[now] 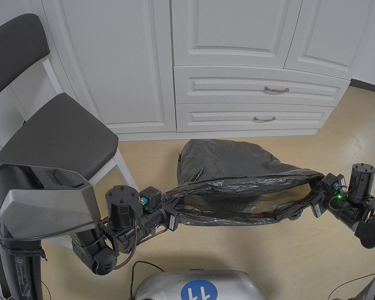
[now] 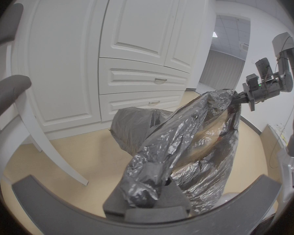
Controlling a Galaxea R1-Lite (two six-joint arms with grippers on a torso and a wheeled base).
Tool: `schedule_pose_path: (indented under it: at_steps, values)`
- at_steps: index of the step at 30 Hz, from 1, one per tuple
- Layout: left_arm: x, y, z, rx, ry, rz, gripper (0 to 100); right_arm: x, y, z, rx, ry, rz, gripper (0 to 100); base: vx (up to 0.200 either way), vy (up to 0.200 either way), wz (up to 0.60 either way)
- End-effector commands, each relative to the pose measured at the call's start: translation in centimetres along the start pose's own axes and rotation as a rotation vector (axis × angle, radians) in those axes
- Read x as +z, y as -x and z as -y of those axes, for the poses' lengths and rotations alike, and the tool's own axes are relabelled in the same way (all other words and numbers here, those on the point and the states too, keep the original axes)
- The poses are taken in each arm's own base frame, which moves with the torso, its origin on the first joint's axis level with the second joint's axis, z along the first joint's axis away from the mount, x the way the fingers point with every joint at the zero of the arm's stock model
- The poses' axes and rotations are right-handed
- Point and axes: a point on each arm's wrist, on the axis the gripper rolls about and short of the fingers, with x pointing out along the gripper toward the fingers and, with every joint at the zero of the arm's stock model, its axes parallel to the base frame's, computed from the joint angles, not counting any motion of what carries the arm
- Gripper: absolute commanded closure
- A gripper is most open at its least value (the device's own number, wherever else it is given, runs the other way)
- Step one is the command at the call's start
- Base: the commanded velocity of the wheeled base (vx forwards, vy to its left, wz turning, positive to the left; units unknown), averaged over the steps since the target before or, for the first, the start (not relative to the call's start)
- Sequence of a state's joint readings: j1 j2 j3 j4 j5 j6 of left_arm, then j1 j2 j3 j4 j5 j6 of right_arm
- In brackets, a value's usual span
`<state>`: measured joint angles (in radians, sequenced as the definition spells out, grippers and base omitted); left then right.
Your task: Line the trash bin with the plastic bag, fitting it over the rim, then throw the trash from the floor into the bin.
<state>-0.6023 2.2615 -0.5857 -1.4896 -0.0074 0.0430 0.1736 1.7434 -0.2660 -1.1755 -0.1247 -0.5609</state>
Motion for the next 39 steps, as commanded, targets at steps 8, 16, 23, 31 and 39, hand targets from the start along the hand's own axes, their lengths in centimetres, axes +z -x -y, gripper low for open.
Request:
schedule_pose_path:
  at_steps: [8, 16, 23, 31, 39]
  values:
    - [-0.6, -0.1, 1.0, -0.052, -0.001, -0.022, 100, 0.4, -0.3, -1.5, 0.036, 0.02, 0.025, 100, 0.0, 0.0, 0.0]
    - [-0.2, 0.4, -2.4, 0.041, -0.008, -0.098, 100, -0.8, -0.8, 0.9, -0.136, 0.043, -0.085, 100, 0.0, 0.0, 0.0]
    - [0.3, 0.4, -3.1, 0.087, -0.004, -0.141, 100, -1.2, -1.0, 0.9, -0.175, 0.059, -0.139, 100, 0.0, 0.0, 0.0]
    - [0.4, 0.0, -3.3, 0.139, -0.007, -0.164, 100, -1.9, -0.7, 0.6, -0.195, 0.118, -0.201, 100, 0.0, 0.0, 0.0]
    - [0.6, -0.1, -3.0, 0.127, -0.013, -0.133, 100, -1.4, -0.9, 0.6, -0.191, 0.111, -0.167, 100, 0.0, 0.0, 0.0]
